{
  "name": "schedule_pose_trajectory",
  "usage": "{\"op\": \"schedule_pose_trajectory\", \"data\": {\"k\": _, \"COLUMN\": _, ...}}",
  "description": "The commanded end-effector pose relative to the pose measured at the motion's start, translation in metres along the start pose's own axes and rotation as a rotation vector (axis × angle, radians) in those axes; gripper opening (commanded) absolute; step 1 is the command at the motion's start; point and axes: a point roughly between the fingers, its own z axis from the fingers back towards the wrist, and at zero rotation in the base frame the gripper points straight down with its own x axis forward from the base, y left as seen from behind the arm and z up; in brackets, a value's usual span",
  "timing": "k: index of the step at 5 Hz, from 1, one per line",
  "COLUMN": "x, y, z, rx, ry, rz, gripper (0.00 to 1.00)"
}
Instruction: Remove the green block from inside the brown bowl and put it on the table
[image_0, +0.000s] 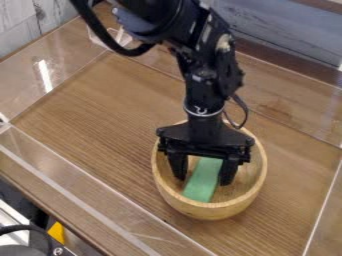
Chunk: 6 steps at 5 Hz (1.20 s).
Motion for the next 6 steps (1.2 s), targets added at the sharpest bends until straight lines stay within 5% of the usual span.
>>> {"op": "schedule_pose_trajectory", "data": {"k": 1, "x": 0.003, "y": -0.001, "z": 0.005, "rx": -0.012, "ry": -0.015, "rz": 0.005, "gripper": 0.00}}
{"op": "schedule_pose_trajectory", "data": {"k": 3, "x": 0.003, "y": -0.005, "z": 0.026, "rx": -0.022, "ry": -0.014, "rz": -0.004, "gripper": 0.00}}
{"op": "schedule_pose_trajectory", "data": {"k": 5, "x": 0.011, "y": -0.009, "z": 0.070, "rx": -0.072, "ry": -0.022, "rz": 0.007, "gripper": 0.00}}
{"op": "schedule_pose_trajectory", "data": {"k": 6, "x": 0.010, "y": -0.005, "z": 0.076, "rx": -0.084, "ry": -0.024, "rz": -0.042, "gripper": 0.00}}
